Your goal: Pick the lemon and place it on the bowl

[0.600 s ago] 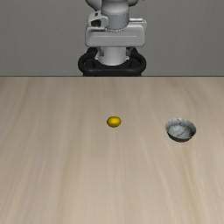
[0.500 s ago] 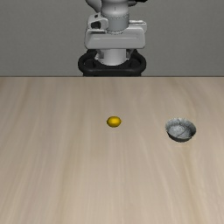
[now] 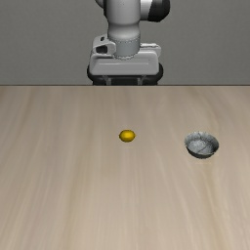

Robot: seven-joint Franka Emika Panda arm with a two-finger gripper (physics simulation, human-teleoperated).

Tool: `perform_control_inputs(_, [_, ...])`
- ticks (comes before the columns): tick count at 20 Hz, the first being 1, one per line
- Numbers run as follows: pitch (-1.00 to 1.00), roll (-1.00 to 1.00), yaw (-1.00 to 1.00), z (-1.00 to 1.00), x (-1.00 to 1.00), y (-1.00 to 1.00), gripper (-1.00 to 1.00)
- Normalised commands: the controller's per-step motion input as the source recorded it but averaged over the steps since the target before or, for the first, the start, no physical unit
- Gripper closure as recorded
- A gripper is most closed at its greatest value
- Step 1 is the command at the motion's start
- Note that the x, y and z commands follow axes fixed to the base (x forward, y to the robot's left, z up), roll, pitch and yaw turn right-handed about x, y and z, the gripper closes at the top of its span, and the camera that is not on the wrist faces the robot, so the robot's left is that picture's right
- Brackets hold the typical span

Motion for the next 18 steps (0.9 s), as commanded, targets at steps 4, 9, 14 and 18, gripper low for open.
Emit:
perform_control_inputs(4, [0.0, 0.0, 0.0, -1.0, 0.0, 0.0, -1.0])
perform_control_inputs(9, [0.0, 0.0, 0.0, -1.0, 0.0, 0.0, -1.0])
perform_control_inputs(14, [0.0, 0.0, 0.0, -1.0, 0.0, 0.0, -1.0])
perform_control_inputs(18, [0.0, 0.0, 0.0, -1.0, 0.0, 0.0, -1.0])
